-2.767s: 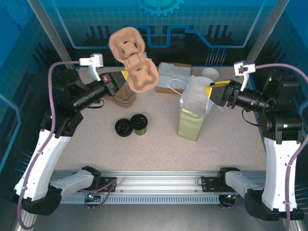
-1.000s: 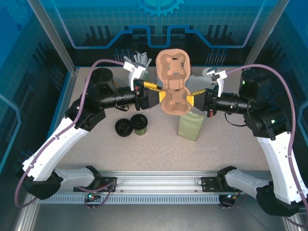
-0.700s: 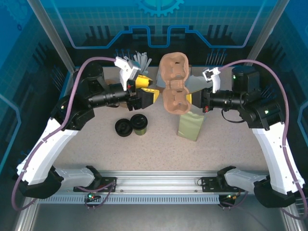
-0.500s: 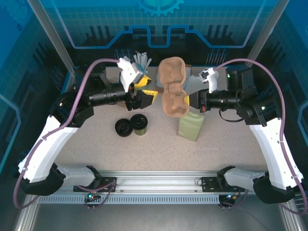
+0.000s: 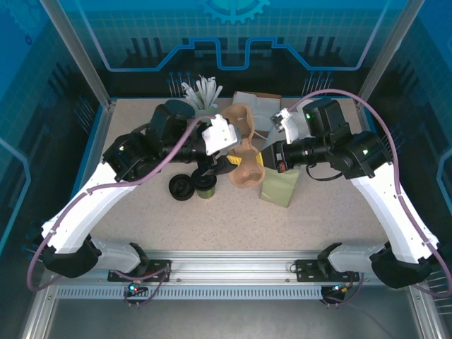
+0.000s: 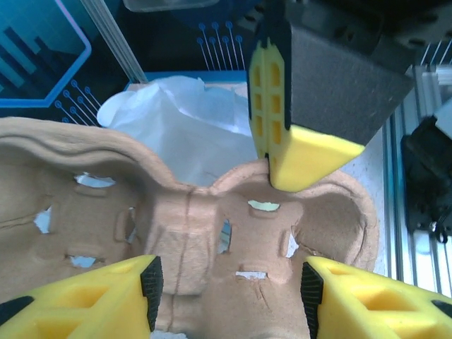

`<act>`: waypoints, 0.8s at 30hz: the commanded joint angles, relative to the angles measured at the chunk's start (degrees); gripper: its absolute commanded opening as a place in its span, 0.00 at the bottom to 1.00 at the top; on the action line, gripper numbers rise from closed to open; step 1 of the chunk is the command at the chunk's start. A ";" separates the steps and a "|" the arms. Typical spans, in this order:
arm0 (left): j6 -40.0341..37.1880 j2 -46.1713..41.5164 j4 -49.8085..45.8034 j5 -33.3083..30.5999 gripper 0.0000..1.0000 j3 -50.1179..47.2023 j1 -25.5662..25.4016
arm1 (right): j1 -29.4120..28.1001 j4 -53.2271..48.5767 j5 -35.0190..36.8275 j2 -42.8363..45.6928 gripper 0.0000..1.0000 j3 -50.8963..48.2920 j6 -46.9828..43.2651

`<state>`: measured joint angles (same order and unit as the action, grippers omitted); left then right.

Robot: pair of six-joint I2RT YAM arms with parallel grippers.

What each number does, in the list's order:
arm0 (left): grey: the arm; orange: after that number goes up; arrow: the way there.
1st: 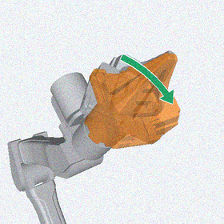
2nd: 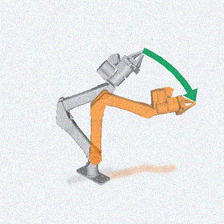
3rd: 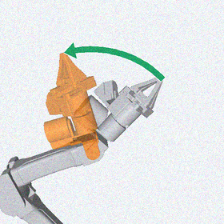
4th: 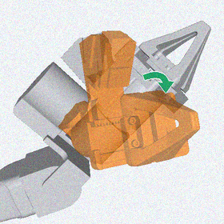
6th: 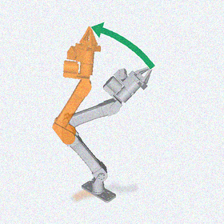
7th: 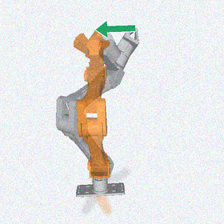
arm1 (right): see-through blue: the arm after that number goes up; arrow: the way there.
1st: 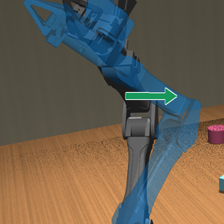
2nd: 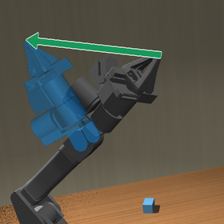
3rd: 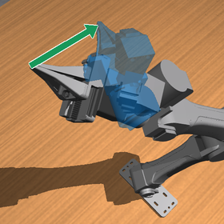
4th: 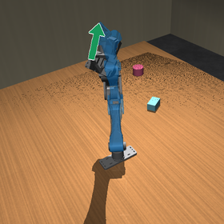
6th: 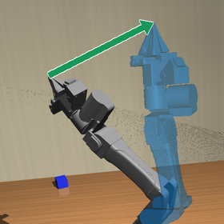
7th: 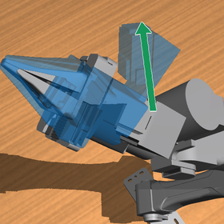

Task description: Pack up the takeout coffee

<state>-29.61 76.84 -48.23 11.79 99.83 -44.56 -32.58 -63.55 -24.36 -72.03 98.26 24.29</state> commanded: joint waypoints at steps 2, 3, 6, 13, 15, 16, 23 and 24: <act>-4.40 0.55 0.23 -4.67 0.56 -1.70 -0.58 | -1.64 -0.45 0.37 -0.81 0.00 0.00 1.03; -4.49 0.67 0.49 -5.42 0.56 -1.83 -0.65 | -1.87 -0.44 0.37 -0.89 0.00 0.07 0.94; -4.63 1.02 1.11 -7.10 0.59 -2.18 -0.74 | -2.47 -0.35 0.51 -1.42 0.00 0.09 1.06; -5.83 1.22 2.26 -9.11 0.59 -3.40 -1.19 | -3.19 -0.27 0.50 -1.91 0.00 0.43 1.14; -6.15 1.34 2.50 -9.31 0.57 -3.59 -1.20 | -3.36 -0.34 0.46 -1.93 0.00 0.59 1.16; -6.32 1.49 2.61 -9.48 0.56 -3.74 -1.15 | -3.45 -0.35 0.50 -1.93 0.00 0.62 1.13; -6.91 2.00 2.52 -10.29 0.53 -3.94 -1.17 | -3.83 -0.44 0.59 -1.91 0.00 0.67 1.14; -6.92 2.09 2.52 -10.51 0.53 -3.94 -1.20 | -3.89 -0.44 0.59 -1.97 0.00 0.62 1.16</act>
<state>-35.09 78.61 -47.03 2.46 96.57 -45.30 -35.38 -63.48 -23.97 -73.91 98.26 24.69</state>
